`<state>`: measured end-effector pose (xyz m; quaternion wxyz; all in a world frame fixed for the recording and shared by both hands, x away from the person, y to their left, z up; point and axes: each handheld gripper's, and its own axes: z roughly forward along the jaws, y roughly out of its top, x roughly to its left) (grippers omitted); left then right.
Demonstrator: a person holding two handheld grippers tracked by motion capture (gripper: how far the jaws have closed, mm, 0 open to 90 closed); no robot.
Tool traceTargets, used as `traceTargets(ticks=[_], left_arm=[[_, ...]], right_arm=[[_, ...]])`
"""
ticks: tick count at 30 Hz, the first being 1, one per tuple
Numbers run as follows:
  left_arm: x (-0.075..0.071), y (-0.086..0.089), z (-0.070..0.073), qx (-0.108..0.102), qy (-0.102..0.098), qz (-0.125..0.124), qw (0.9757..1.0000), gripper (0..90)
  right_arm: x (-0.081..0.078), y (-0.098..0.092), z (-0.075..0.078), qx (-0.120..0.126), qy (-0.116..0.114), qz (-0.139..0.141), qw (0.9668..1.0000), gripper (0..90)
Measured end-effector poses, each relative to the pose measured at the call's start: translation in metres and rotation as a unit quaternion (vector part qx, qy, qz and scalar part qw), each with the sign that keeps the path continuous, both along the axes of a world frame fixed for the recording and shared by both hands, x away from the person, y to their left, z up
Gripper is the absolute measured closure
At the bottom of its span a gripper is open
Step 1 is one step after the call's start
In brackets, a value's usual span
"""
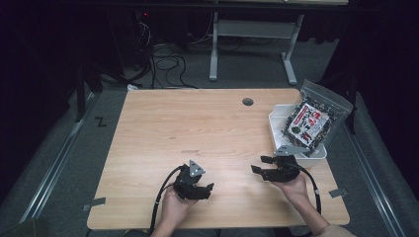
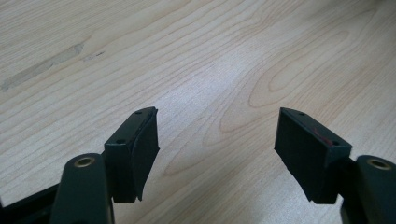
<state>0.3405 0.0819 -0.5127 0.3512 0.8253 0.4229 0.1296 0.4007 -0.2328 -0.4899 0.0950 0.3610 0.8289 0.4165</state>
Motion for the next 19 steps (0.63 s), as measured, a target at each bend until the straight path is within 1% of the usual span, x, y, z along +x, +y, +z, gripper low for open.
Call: traceTargets(ticks=[2, 3, 4, 5, 8, 9, 12, 13, 15, 16, 18, 19], left_arm=[[0.000, 0.000, 0.000, 0.000, 0.000, 0.000, 1.0000, 30.7], [0.000, 0.000, 0.000, 0.000, 0.000, 0.000, 1.0000, 30.7], [0.000, 0.000, 0.000, 0.000, 0.001, 0.000, 1.0000, 30.7], [0.000, 0.000, 0.000, 0.000, 0.001, 0.000, 1.0000, 30.7], [0.000, 0.000, -0.001, 0.001, 0.002, 0.000, 1.0000, 30.7], [0.001, 0.000, -0.001, 0.001, 0.003, 0.000, 1.0000, 30.6], [0.001, 0.000, -0.001, 0.002, 0.002, 0.002, 1.0000, 30.6], [0.001, 0.000, -0.001, 0.002, 0.002, 0.002, 1.0000, 30.6], [0.000, 0.002, -0.001, 0.000, 0.000, 0.006, 1.0000, 30.6], [0.000, 0.002, 0.000, -0.001, -0.001, 0.007, 1.0000, 30.7], [0.001, 0.003, 0.000, -0.002, 0.000, 0.008, 1.0000, 30.6], [0.001, 0.003, 0.000, -0.002, 0.000, 0.008, 1.0000, 30.6]], right_arm=[[0.002, 0.002, -0.003, -0.002, 0.008, -0.004, 1.0000, 38.7], [0.002, 0.002, -0.003, -0.002, 0.008, -0.004, 1.0000, 38.7], [0.003, 0.002, -0.004, -0.006, 0.007, -0.005, 0.9999, 38.7], [0.004, 0.003, -0.009, -0.008, 0.008, -0.011, 0.9999, 38.5], [0.005, 0.003, -0.013, -0.012, 0.008, -0.013, 0.9998, 38.3], [0.004, 0.003, -0.015, -0.021, 0.005, -0.012, 0.9997, 38.2], [0.001, 0.002, -0.017, -0.025, -0.003, -0.014, 0.9996, 37.9], [0.000, 0.002, -0.016, -0.030, -0.007, -0.012, 0.9994, 37.8], [-0.005, 0.002, -0.015, -0.051, -0.025, -0.009, 0.9984, 37.8], [-0.007, 0.001, -0.015, -0.057, -0.031, -0.004, 0.9979, 37.8], [-0.008, 0.002, -0.015, -0.061, -0.034, -0.002, 0.9975, 38.0], [-0.008, 0.002, -0.015, -0.066, -0.031, -0.001, 0.9973, 38.6]])
